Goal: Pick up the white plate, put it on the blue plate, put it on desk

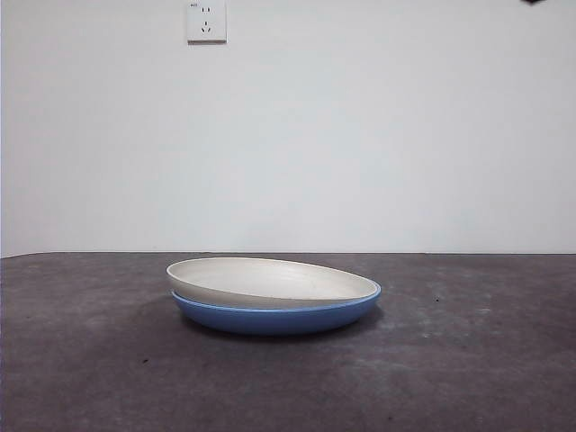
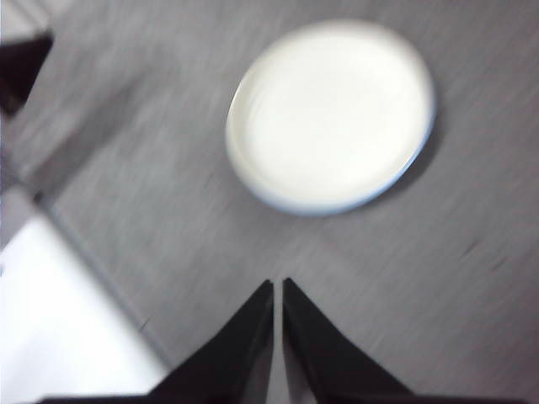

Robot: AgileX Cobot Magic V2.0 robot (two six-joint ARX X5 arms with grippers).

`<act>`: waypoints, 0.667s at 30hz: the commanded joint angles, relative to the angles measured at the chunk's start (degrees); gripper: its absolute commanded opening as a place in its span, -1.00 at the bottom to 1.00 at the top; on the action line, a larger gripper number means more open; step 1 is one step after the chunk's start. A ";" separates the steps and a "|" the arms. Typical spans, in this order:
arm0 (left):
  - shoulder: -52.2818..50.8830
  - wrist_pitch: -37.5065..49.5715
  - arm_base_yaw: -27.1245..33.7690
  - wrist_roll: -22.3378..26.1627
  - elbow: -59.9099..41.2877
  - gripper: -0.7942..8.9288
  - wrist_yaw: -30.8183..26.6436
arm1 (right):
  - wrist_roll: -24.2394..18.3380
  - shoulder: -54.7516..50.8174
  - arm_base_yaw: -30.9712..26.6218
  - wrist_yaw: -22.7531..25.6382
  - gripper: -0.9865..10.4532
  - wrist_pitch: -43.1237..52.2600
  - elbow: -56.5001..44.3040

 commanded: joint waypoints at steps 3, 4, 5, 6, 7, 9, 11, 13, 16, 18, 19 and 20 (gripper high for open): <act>-0.09 -0.31 0.09 -0.26 -1.18 -0.82 -0.15 | -2.62 -6.69 -7.45 0.22 -0.80 10.54 -1.90; -0.09 -0.31 0.09 -0.26 -1.18 -0.82 -0.15 | -2.64 -8.37 -9.20 0.24 -0.80 12.83 -2.97; -0.09 -0.28 0.09 -0.26 -1.18 -0.82 -0.15 | -2.64 -9.94 -10.82 0.26 -0.80 15.21 -4.24; -0.09 -0.31 0.09 -0.26 -1.18 -0.82 -0.15 | -2.84 -12.13 -12.90 0.28 -0.80 18.56 -6.38; -0.09 -0.28 0.09 -0.26 -1.18 -0.82 -0.15 | -2.99 -13.68 -14.21 0.31 -0.80 20.83 -8.13; -0.09 -0.28 0.09 -0.26 -1.18 -0.82 -0.15 | -3.23 -17.51 -17.07 0.33 -0.80 26.56 -13.07; -0.09 -0.28 0.09 -0.28 -1.18 -0.82 -0.15 | -3.21 -21.14 -19.19 0.61 -0.80 31.93 -18.38; -0.09 -0.31 0.09 -0.26 -1.18 -0.82 -0.15 | -3.08 -24.63 -20.72 1.84 -0.80 36.96 -23.78; -0.09 -0.31 0.09 -0.26 -1.18 -0.82 -0.15 | -2.91 -29.59 -22.25 5.20 -0.80 44.00 -31.63; -0.09 -0.28 0.09 -0.26 -1.18 -0.82 -0.15 | -2.73 -32.61 -22.77 8.31 -0.80 47.93 -36.48; -0.09 -0.31 0.09 -0.26 -1.18 -0.82 -0.15 | -2.71 -33.88 -22.91 9.66 -0.80 49.13 -38.45; -0.09 -0.28 0.09 -0.28 -1.18 -0.82 -0.15 | -2.71 -35.12 -22.93 10.97 -0.80 49.92 -40.35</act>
